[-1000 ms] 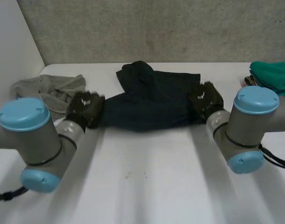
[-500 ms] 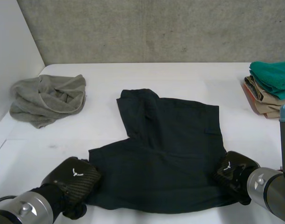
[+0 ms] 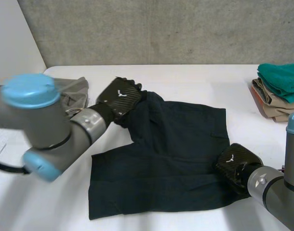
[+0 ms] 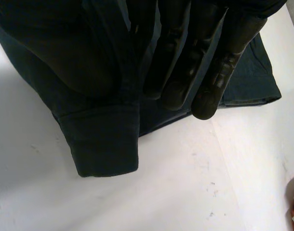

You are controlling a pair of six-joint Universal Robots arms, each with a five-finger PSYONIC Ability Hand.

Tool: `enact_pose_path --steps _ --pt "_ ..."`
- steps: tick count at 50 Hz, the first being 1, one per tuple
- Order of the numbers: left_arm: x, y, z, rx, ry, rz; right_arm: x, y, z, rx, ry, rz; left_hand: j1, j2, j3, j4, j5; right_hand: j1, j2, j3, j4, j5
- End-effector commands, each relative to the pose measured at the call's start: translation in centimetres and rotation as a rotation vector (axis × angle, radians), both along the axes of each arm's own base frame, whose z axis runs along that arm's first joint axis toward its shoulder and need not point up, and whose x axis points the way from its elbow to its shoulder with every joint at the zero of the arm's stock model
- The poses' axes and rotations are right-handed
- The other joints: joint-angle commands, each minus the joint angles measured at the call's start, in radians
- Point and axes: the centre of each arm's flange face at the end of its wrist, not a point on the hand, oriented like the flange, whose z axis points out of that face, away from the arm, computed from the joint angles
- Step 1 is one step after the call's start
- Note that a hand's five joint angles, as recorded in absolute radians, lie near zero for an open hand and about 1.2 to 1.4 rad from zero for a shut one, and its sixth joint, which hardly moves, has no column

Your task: Fold the laundry.

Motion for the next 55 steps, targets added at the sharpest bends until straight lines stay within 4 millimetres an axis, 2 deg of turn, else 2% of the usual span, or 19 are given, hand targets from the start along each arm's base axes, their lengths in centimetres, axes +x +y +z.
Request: enact_pose_path --steps 1,3,7,10,14,15,19,23,26,30,34,39,42,47,50,52,53,54,55 --pt "-2.3 -5.6 -5.0 -0.103 -0.133 -0.061 0.2 0.1 -0.3 0.000 -0.023 0.000 0.141 0.150 0.150 0.148 0.145 0.418 0.215 0.209 0.208 0.242" --pt "-2.8 -6.6 -6.7 -0.149 -0.186 -0.092 0.2 0.0 -0.5 0.003 -0.022 0.000 0.147 0.155 0.156 0.154 0.151 0.418 0.215 0.209 0.208 0.242" --pt "-3.5 -7.0 -8.6 -0.166 -0.216 -0.159 0.3 -0.1 -0.7 0.002 -0.022 0.000 0.161 0.170 0.171 0.169 0.166 0.418 0.215 0.209 0.208 0.242" --pt "-3.7 -7.1 -9.3 -0.162 -0.209 -0.180 0.2 -0.1 -0.8 -0.001 -0.024 -0.002 0.229 0.237 0.238 0.236 0.233 0.418 0.215 0.209 0.208 0.242" --pt "-3.9 -7.5 -10.3 -0.155 -0.208 -0.190 0.1 -0.5 -0.9 -0.008 -0.026 -0.011 0.469 0.478 0.478 0.476 0.473 0.418 0.215 0.209 0.208 0.242" --pt "-3.9 -7.5 -10.5 -0.151 -0.211 -0.187 0.1 -0.6 -0.9 -0.013 -0.028 -0.012 0.632 0.641 0.642 0.640 0.637 0.418 0.215 0.209 0.208 0.242" --pt "-3.7 -7.2 -10.6 -0.142 -0.225 -0.166 0.1 -0.7 -0.9 -0.018 -0.030 -0.012 0.938 0.947 0.948 0.946 0.943 0.418 0.215 0.209 0.208 0.242" --pt "-2.4 -7.6 -8.4 -0.157 -0.243 -0.026 0.1 -0.6 -0.9 -0.018 -0.031 -0.011 0.939 0.948 0.948 0.946 0.944 0.418 0.215 0.209 0.208 0.242" --pt "-1.0 -7.3 -7.7 -0.152 -0.268 0.081 0.1 -0.6 -0.9 -0.016 -0.030 -0.011 0.939 0.948 0.948 0.946 0.944 0.418 0.215 0.209 0.208 0.242" --pt "0.8 -6.6 -8.5 -0.104 -0.303 0.138 0.2 -0.6 -0.9 -0.018 -0.032 -0.008 0.939 0.948 0.948 0.946 0.944 0.418 0.215 0.209 0.208 0.242" --pt "1.5 -5.6 -9.7 -0.047 -0.324 0.151 0.3 -0.6 -0.9 -0.022 -0.033 -0.007 0.939 0.948 0.948 0.946 0.944 0.418 0.215 0.209 0.208 0.242" --pt "2.1 -5.2 -10.1 0.016 -0.298 0.203 0.3 -0.6 -1.1 -0.020 -0.033 -0.002 0.939 0.948 0.948 0.946 0.944 0.418 0.215 0.209 0.208 0.242" --pt "2.2 -5.0 -9.9 0.054 -0.261 0.241 0.4 -0.6 -1.3 -0.014 -0.031 -0.003 0.939 0.948 0.948 0.946 0.944 0.418 0.215 0.209 0.208 0.242" --pt "3.0 -5.6 -7.5 0.044 -0.202 0.348 0.2 -0.6 -1.4 -0.009 -0.029 -0.009 0.939 0.948 0.948 0.946 0.944 0.418 0.215 0.209 0.208 0.242" --pt "3.3 -5.1 -7.5 0.066 -0.223 0.389 0.1 -0.5 -1.5 -0.005 -0.030 -0.013 0.939 0.948 0.948 0.946 0.944 0.418 0.215 0.209 0.208 0.242" --pt "3.4 -4.7 -7.6 0.078 -0.231 0.390 0.1 -0.6 -1.5 -0.005 -0.030 -0.014 0.756 0.764 0.765 0.763 0.760 0.418 0.215 0.209 0.208 0.242" --pt "3.4 -4.6 -7.5 0.080 -0.233 0.388 0.1 -0.6 -1.5 -0.004 -0.031 -0.015 0.586 0.595 0.595 0.593 0.590 0.418 0.215 0.209 0.208 0.242" --pt "3.5 -4.4 -6.9 0.072 -0.226 0.386 0.1 -0.6 -1.5 -0.005 -0.030 -0.014 0.279 0.288 0.288 0.286 0.284 0.418 0.215 0.209 0.208 0.242" --pt "3.5 -4.3 -6.5 0.065 -0.219 0.384 0.1 -0.6 -1.5 -0.004 -0.031 -0.015 0.221 0.229 0.230 0.228 0.225 0.418 0.215 0.209 0.208 0.242"
